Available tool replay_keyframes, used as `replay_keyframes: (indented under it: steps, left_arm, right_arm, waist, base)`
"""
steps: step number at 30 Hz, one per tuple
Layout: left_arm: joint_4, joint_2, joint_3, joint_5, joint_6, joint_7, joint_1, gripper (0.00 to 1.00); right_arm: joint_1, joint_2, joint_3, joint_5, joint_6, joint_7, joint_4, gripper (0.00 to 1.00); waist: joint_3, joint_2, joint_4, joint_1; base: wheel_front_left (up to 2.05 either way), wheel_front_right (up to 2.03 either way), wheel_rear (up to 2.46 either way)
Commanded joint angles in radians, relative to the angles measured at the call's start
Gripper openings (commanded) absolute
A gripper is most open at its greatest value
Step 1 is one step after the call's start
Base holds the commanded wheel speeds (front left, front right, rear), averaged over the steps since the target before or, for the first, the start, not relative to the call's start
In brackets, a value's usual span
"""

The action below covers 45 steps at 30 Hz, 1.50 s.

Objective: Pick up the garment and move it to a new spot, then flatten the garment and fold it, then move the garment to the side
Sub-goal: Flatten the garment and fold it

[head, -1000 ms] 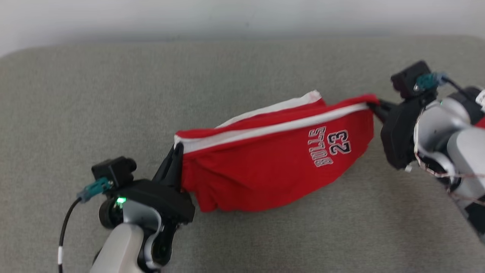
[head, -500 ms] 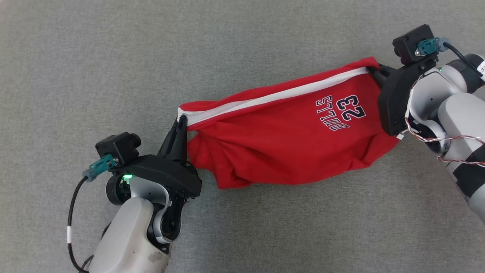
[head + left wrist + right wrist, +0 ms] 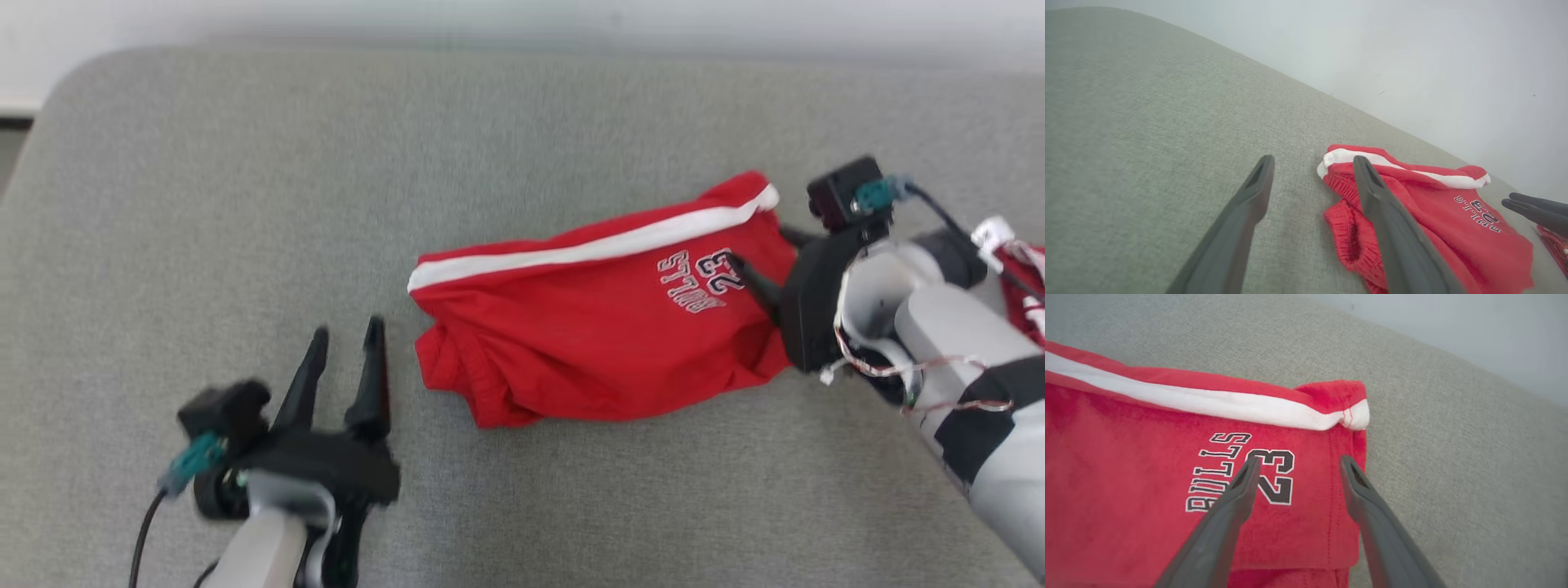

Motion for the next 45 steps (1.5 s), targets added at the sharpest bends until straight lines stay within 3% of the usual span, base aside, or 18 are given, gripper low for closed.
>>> replay_keyframes:
  steps: [1,7,15,29,39,40,41,45]
  left_arm:
    - [-0.015,0.017,0.015,0.027,-0.003,-0.007,0.062,1.00]
    - [-0.163,0.022,0.122,0.164,0.029,-0.007,0.239,1.00]
    - [-0.336,-0.013,0.237,0.339,0.011,-0.007,0.405,1.00]
    - [-0.415,-0.037,0.304,0.409,-0.025,-0.007,0.460,1.00]
    - [-0.389,-0.038,0.294,0.391,-0.015,-0.007,0.461,1.00]
    - [-0.387,-0.038,0.292,0.390,-0.015,-0.007,0.461,1.00]
    - [-0.384,-0.038,0.290,0.389,-0.015,-0.007,0.460,1.00]
    - [-0.377,-0.037,0.285,0.392,-0.016,-0.007,0.453,1.00]
  right_arm:
    - [0.036,0.008,0.001,0.025,-0.003,-0.006,0.012,1.00]
    - [0.120,0.038,-0.060,0.097,-0.003,-0.042,0.099,1.00]
    - [0.122,0.064,-0.155,0.113,-0.003,-0.096,0.269,1.00]
    - [0.003,0.125,-0.231,0.084,-0.003,-0.118,0.511,1.00]
    - [0.108,0.233,-0.201,0.085,0.001,-0.047,0.574,1.00]
    - [0.114,0.237,-0.199,0.085,0.001,-0.047,0.576,0.44]
    - [0.116,0.240,-0.198,0.087,0.001,-0.052,0.577,0.00]
    - [0.096,0.225,-0.201,0.071,-0.003,-0.107,0.586,0.00]
  waist:
    - [-0.129,0.0000,-0.030,0.0001]
    - [-0.199,0.0000,-0.029,0.0001]
    - [-0.165,0.0000,0.022,0.0001]
    - [-0.057,0.0000,0.106,0.0001]
    - [-0.071,0.0000,0.091,0.0001]
    - [-0.074,0.0000,0.087,0.0001]
    - [-0.076,0.0000,0.083,0.0001]
    - [-0.089,0.0000,0.067,0.0001]
  base:
    - [0.00,0.00,0.00]
    - [0.00,0.00,0.00]
    - [0.00,0.00,0.00]
    - [0.00,0.00,0.00]
    - [0.00,0.00,0.00]
    - [0.00,0.00,0.00]
    - [0.00,0.00,0.00]
    - [0.00,0.00,0.00]
